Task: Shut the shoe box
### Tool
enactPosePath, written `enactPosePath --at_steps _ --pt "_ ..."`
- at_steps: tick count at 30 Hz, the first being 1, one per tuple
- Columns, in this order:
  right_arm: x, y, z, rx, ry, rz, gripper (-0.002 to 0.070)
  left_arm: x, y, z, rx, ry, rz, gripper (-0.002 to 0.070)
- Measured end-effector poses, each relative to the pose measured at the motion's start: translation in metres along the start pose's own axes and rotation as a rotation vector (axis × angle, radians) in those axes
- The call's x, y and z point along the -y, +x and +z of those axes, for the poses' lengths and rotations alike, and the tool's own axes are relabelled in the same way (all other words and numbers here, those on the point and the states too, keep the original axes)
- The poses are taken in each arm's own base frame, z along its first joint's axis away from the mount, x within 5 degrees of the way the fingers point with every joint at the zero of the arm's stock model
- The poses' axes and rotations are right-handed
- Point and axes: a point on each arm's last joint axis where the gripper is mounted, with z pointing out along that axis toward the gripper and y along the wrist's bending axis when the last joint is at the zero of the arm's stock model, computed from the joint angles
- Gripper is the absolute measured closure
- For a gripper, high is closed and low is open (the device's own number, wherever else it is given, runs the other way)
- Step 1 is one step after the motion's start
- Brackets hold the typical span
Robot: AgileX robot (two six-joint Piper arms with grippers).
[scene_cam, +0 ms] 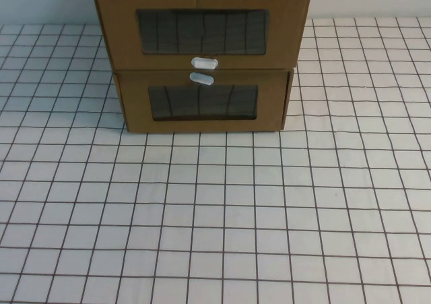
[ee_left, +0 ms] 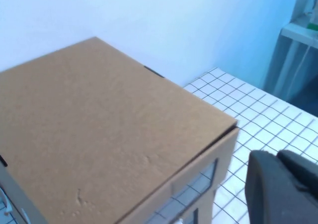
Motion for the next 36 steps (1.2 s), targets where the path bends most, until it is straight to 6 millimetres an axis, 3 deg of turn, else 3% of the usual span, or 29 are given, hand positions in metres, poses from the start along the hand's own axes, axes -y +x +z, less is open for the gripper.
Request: enactPosePath --at_steps 5,14,21,26,30,36 --pt "-0.017 0.032 -0.054 0.035 0.028 0.01 0.0689 0.034 0.015 -0.029 -0.02 0.002 0.01 0.068" --pt "-0.061 0.118 -0.115 0.131 0.044 0.051 0.0689 0.089 0.101 -0.066 -0.099 -0.106 -0.042 0.068" --pt "-0.092 0.18 -0.128 0.14 -0.009 0.103 0.0689 0.129 0.175 -0.098 -0.027 -0.298 -0.075 0.068" --pt "-0.102 0.201 -0.152 0.218 0.042 0.069 0.0689 0.151 0.219 -0.112 0.025 -0.373 -0.134 0.068" --pt "-0.102 0.211 -0.16 0.233 0.101 0.024 0.0689 0.163 0.242 -0.123 0.115 -0.444 -0.111 0.068" --pt "-0.104 0.22 -0.151 0.196 0.092 0.025 0.0689 0.158 0.258 -0.123 0.168 -0.54 -0.07 0.068"
